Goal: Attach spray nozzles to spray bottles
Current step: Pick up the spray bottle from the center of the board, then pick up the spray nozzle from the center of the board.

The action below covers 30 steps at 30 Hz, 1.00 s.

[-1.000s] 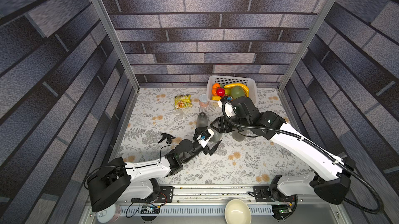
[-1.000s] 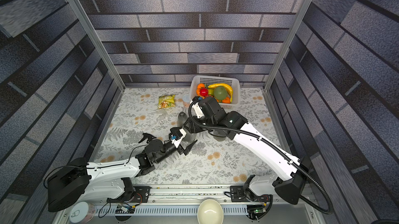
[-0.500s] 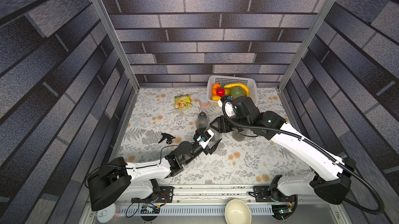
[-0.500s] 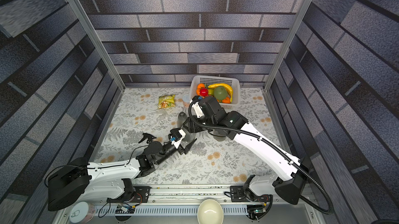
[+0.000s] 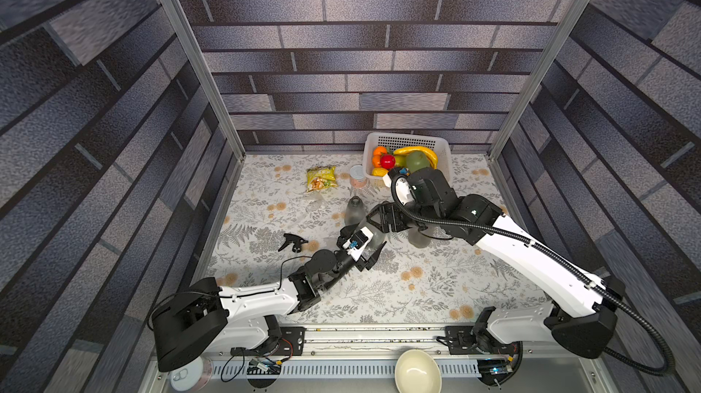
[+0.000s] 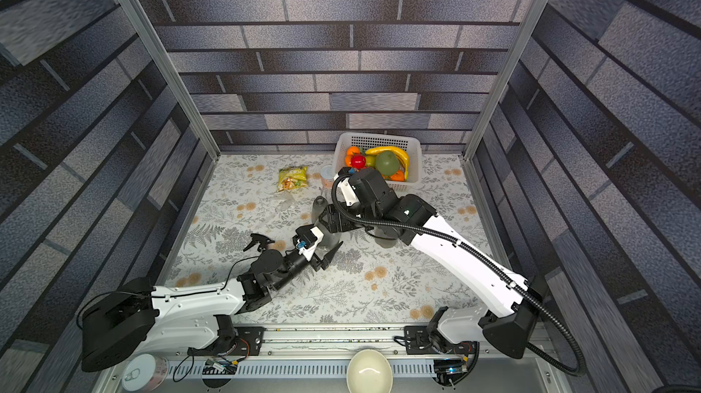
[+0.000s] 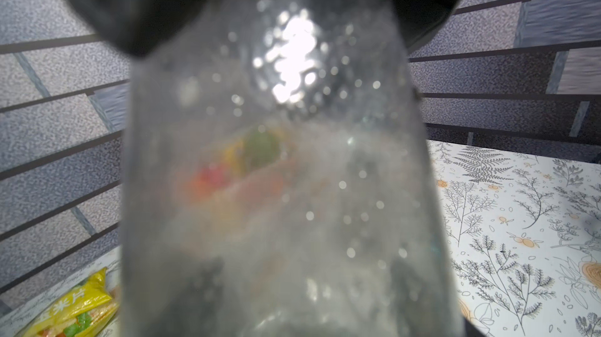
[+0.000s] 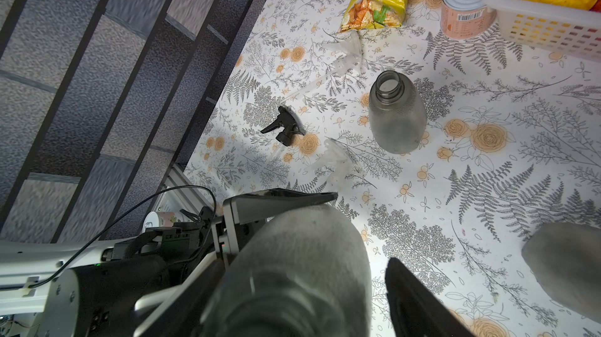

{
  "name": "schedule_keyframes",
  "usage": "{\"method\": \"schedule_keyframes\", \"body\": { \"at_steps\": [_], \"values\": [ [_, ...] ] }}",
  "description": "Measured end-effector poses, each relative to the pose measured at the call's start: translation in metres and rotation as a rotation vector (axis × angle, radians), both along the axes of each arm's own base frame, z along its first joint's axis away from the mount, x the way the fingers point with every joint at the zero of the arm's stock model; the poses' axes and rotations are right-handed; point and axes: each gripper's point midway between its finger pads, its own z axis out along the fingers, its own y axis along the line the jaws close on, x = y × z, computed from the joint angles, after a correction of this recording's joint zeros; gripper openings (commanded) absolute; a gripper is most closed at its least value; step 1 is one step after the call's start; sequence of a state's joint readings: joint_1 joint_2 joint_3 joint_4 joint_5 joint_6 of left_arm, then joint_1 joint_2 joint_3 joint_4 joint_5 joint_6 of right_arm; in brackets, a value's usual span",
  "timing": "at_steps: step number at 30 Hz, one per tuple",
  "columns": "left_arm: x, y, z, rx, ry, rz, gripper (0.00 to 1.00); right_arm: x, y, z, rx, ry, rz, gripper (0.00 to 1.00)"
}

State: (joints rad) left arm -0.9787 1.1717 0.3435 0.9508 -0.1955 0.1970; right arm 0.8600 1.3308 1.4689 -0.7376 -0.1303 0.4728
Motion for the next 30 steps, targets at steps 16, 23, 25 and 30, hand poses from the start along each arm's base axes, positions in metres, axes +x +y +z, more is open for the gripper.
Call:
{"method": "schedule_keyframes", "body": {
  "at_steps": [16, 23, 25, 30],
  "values": [
    [0.007, 0.100, 0.113, -0.263, 0.038, 0.247, 0.73, 0.024, -0.039, 0.018, -0.050, -0.098, -0.241, 0.50],
    [-0.010, 0.134, 0.163, -0.274, 0.043, 0.301, 0.74, 0.005, -0.011, -0.111, -0.294, 0.146, -0.197, 0.51],
    [-0.012, 0.138, 0.158, -0.252, 0.057, 0.311, 0.73, -0.005, 0.001, -0.135, -0.327, 0.194, -0.172, 0.53],
    [-0.018, 0.151, 0.143, -0.208, 0.088, 0.347, 0.73, -0.017, 0.034, -0.177, -0.364, 0.272, -0.138, 0.57]
  ]
}}
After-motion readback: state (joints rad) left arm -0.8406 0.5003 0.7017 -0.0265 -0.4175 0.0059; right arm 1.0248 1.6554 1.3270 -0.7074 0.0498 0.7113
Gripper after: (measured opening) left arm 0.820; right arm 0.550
